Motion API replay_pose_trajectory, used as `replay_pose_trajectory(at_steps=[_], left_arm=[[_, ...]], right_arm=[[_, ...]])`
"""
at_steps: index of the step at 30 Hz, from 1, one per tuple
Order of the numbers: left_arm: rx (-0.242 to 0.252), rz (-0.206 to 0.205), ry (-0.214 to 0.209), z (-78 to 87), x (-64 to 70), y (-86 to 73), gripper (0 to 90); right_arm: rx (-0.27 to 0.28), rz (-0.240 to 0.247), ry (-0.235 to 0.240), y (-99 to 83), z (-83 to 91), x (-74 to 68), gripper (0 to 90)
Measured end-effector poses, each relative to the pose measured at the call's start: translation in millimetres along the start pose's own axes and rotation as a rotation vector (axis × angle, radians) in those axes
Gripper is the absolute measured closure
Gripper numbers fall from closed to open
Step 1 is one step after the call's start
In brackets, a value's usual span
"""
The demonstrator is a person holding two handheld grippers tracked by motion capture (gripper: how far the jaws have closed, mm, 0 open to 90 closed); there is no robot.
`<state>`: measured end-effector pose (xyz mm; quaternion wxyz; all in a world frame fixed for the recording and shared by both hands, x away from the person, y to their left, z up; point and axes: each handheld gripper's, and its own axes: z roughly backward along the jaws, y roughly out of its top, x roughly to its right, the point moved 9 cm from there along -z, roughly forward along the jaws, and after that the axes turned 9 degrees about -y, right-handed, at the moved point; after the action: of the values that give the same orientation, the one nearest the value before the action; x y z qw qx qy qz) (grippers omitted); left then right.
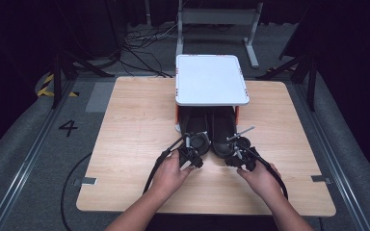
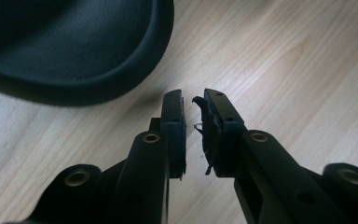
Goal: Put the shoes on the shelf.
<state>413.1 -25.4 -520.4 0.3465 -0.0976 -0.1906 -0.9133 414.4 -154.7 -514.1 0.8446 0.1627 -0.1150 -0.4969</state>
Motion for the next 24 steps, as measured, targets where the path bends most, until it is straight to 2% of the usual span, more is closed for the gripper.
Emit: replay_pose_trajectory(at_steps=[2, 5, 7, 10, 17, 20, 24], left_arm=[[0.013, 0.014, 0.023, 1.6, -5.5, 2.5, 80.5], [0.023, 0.031, 0.024, 4.1, -10.0, 3.0, 82.6], [0.046, 0.042, 0.059, 7.6, -18.5, 5.0, 82.7], [0.056, 0.059, 0.078, 11.4, -26.3, 8.2, 83.2], [0.064, 0.088, 0.09, 13.1, -38.6, 21.0, 84.8], [0.072, 0.098, 0.083, 13.8, -42.0, 23.7, 85.0], [0.086, 0.103, 0.078, 13.9, -45.8, 29.1, 85.1]], right_arm=[[0.009, -0.01, -0.002, 3.2, -1.1, 1.5, 82.2], [0.012, -0.015, -0.001, 6.0, -2.4, 2.7, 82.5], [0.009, -0.02, 0.009, 11.3, -5.5, 2.3, 82.5], [0.013, -0.017, 0.006, 18.5, -7.7, 1.8, 82.5], [-0.005, -0.025, 0.006, 34.8, -13.0, 7.1, 83.6], [-0.02, -0.049, 0.032, 39.9, -15.9, 11.2, 85.7], [-0.024, -0.07, 0.043, 44.2, -18.0, 14.6, 86.0]])
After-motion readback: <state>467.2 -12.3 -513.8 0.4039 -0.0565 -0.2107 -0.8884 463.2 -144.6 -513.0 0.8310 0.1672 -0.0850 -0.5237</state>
